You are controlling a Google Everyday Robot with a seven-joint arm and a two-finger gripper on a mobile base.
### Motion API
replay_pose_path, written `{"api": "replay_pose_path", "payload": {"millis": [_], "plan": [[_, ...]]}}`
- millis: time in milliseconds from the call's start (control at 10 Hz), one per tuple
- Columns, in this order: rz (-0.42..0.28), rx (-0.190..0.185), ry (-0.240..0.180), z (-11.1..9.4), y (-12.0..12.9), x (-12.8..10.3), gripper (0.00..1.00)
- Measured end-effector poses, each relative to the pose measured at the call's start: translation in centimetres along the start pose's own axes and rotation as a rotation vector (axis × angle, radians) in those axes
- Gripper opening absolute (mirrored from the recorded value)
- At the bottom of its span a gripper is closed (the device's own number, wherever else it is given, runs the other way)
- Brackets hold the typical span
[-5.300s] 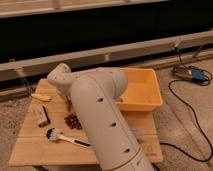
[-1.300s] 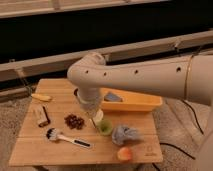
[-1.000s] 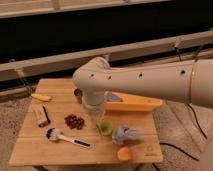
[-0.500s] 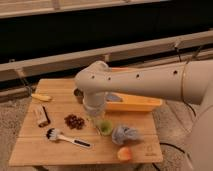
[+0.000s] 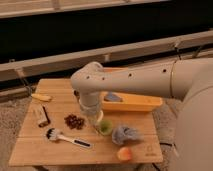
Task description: Place fork in paper cup
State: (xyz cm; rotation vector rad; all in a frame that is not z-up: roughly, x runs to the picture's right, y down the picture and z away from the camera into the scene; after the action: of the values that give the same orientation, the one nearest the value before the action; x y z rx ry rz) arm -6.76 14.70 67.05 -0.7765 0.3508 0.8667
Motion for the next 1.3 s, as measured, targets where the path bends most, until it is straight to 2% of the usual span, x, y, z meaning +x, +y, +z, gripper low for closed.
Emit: {"api": "replay_pose_path", "payload": {"millis": [500, 800, 900, 1300], "plan": [[0.039, 0.060, 0.015, -0.1, -3.7, -0.1, 0.00], [0.029, 0.066, 0.047, 0.2, -4.3, 0.5, 0.02], [0.017, 0.063, 0.064, 0.4, -4.2, 0.6, 0.10], [-0.019, 0.058, 0.107, 0.8, -3.9, 0.7, 0.52]]}}
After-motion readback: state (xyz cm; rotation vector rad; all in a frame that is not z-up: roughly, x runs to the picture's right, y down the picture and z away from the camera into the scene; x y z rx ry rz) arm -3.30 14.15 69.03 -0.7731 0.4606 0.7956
